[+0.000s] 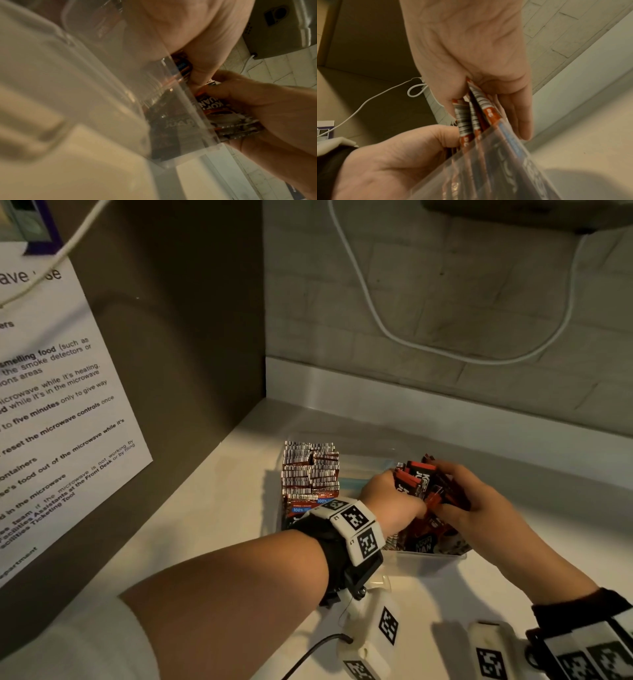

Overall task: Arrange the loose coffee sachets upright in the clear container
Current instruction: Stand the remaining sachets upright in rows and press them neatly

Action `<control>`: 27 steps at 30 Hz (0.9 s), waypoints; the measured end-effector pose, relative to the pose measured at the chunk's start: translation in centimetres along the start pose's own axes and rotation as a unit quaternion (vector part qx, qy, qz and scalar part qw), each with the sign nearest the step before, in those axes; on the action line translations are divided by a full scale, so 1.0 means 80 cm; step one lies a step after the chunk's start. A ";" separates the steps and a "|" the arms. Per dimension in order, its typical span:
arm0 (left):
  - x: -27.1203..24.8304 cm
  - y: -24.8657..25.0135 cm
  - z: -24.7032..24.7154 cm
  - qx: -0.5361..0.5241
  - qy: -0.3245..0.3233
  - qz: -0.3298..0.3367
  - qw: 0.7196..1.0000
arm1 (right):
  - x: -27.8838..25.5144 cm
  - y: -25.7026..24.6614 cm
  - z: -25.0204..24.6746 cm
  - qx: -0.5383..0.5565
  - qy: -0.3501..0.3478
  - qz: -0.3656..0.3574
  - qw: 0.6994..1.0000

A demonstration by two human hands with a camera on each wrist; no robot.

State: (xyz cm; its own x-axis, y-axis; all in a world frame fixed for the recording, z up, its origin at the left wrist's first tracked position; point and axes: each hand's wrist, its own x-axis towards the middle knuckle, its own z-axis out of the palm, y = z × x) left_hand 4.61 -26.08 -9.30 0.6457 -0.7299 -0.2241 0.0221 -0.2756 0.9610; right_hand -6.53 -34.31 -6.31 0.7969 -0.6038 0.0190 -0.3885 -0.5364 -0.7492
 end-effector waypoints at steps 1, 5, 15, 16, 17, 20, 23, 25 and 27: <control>0.000 0.001 0.001 0.002 -0.004 0.000 1.000 | 0.000 0.000 0.000 -0.005 0.001 0.000 1.000; -0.001 0.003 0.004 -0.004 -0.014 -0.007 1.000 | 0.002 -0.003 -0.002 -0.056 -0.002 -0.002 0.998; -0.002 0.003 0.000 -0.011 0.008 -0.011 1.000 | 0.016 -0.010 -0.003 -0.113 -0.019 0.020 0.993; -0.001 0.002 0.000 -0.015 0.017 -0.013 1.000 | 0.015 -0.010 -0.003 -0.122 -0.017 0.020 0.992; -0.001 0.002 -0.001 -0.017 0.026 -0.014 0.999 | 0.015 -0.010 -0.002 -0.131 -0.015 0.019 0.991; -0.001 0.002 -0.004 -0.029 0.039 -0.016 0.999 | 0.012 -0.011 -0.001 -0.157 -0.002 0.013 0.987; -0.002 0.004 -0.005 -0.035 0.026 -0.022 0.999 | 0.010 -0.014 0.000 -0.168 0.011 0.010 0.986; -0.005 0.005 -0.002 -0.038 0.012 -0.024 0.999 | 0.009 -0.017 0.001 -0.162 0.015 0.007 0.987; -0.006 0.006 0.001 -0.043 0.004 -0.019 0.999 | 0.007 -0.020 0.002 -0.153 0.019 0.003 0.988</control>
State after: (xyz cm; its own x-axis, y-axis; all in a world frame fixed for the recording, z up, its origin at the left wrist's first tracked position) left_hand 4.28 -25.88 -8.75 0.6492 -0.7149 -0.2597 0.1120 -0.2479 0.9623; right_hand -5.38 -33.75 -5.22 0.7793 -0.6251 0.0444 -0.5188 -0.6832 -0.5138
